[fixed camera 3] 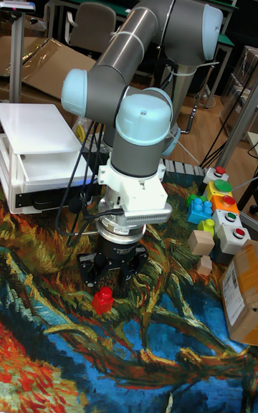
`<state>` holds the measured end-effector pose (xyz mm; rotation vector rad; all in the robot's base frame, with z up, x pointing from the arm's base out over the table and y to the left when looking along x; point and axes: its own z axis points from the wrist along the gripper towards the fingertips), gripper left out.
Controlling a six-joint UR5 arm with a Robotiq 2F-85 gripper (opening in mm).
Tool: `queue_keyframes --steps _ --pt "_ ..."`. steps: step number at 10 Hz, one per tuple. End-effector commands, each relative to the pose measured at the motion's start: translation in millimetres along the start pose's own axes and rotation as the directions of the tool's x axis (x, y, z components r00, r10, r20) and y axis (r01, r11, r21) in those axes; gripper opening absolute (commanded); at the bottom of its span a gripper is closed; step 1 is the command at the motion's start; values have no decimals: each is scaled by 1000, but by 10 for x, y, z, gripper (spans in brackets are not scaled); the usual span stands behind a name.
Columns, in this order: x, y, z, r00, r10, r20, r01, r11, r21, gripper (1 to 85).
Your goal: Put things in the drawer
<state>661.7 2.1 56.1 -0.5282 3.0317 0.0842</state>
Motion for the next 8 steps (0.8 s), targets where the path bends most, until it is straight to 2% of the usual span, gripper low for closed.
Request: queue_keyframes --steps 1,4,6,7,8 --pt "-27 -37 72 999 46 10 -46 999 8 550" --pt "-22 32 120 998 64 10 -64 998 -15 550" --pt "-72 18 119 998 63 30 -62 998 -11 550" --pt "-90 32 118 999 37 37 -37 999 -16 550" --pt "-97 6 146 999 7 41 -7 1000 -3 550"
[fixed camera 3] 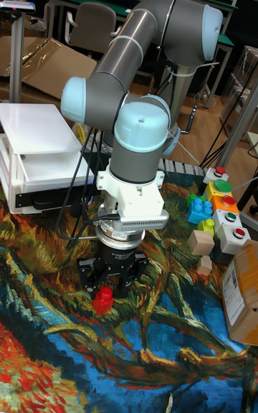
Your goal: Put things in the drawer
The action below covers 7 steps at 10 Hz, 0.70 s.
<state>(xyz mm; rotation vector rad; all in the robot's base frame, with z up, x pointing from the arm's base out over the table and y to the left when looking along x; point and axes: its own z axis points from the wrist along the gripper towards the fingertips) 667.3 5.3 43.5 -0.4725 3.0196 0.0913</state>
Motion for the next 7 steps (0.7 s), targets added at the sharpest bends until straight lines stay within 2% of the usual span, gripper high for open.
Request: queue_keyframes --steps 1,4,7 --pt "-30 4 41 999 -31 15 31 1000 -2 550" --pt "-5 9 92 997 -75 5 75 997 7 547" --pt "33 35 128 994 -110 7 110 994 -2 543"
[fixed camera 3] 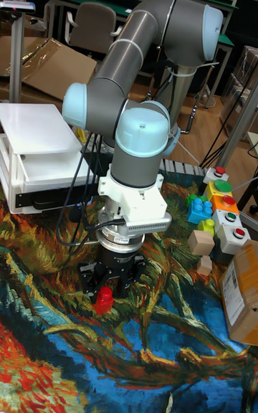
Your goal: Put things in the drawer
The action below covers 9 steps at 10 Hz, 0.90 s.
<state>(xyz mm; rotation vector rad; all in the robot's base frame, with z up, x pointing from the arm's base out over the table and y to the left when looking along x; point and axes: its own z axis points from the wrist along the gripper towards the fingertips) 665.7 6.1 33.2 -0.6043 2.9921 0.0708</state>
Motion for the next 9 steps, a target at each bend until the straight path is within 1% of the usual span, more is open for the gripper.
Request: queue_keyframes --steps 1,4,5,6,7,8,9 --pt "14 29 51 1000 -21 10 21 1000 -7 543" --pt "43 31 85 999 -39 8 39 999 -3 543" --pt "43 -1 96 999 -47 13 47 999 8 540" --pt "14 -19 113 998 -62 30 62 998 12 540" --pt "-15 -37 118 996 -75 42 74 997 18 513" --pt "-27 -86 112 995 -85 43 83 996 39 313" --pt "-22 -101 104 995 -96 41 94 995 45 87"
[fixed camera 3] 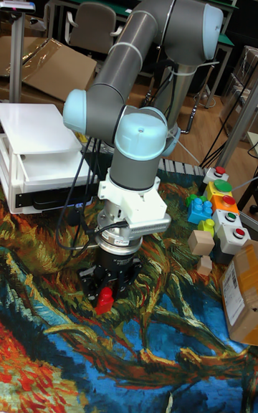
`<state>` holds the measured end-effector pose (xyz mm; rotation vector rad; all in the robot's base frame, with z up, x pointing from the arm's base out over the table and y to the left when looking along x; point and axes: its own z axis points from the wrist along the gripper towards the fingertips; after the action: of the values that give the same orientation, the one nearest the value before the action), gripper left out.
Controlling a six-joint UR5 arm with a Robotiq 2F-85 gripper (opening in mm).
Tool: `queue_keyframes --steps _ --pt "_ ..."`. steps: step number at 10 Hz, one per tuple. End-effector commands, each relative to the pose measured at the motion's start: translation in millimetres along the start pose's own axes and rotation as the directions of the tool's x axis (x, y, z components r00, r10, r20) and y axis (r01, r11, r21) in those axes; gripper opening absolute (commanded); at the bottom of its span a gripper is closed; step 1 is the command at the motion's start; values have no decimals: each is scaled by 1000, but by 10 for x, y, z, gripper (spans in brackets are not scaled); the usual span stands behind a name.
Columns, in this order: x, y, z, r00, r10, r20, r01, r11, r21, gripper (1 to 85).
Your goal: Put things in the drawer
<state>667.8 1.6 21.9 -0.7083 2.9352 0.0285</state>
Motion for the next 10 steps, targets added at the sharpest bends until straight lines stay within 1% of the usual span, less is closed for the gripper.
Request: queue_keyframes --steps 1,2,3,5,6,7,8,9,10 --pt "-3 -6 -21 1000 -5 5 5 1000 -1 13" --pt "3 -4 -61 1000 -6 0 6 1000 3 13" --pt "21 34 -152 1000 3 -11 -4 1000 -3 13" --pt "85 122 -371 999 14 -32 -15 999 -30 13" --pt "118 141 -414 999 14 -43 -15 999 -37 13" --pt "158 193 -418 998 15 -59 -19 998 -57 13" --pt "181 218 -421 998 12 -68 -16 998 -67 13" --pt "188 213 -421 997 7 -70 -12 998 -65 13" --pt "99 212 -417 999 14 -37 -16 998 -65 13"
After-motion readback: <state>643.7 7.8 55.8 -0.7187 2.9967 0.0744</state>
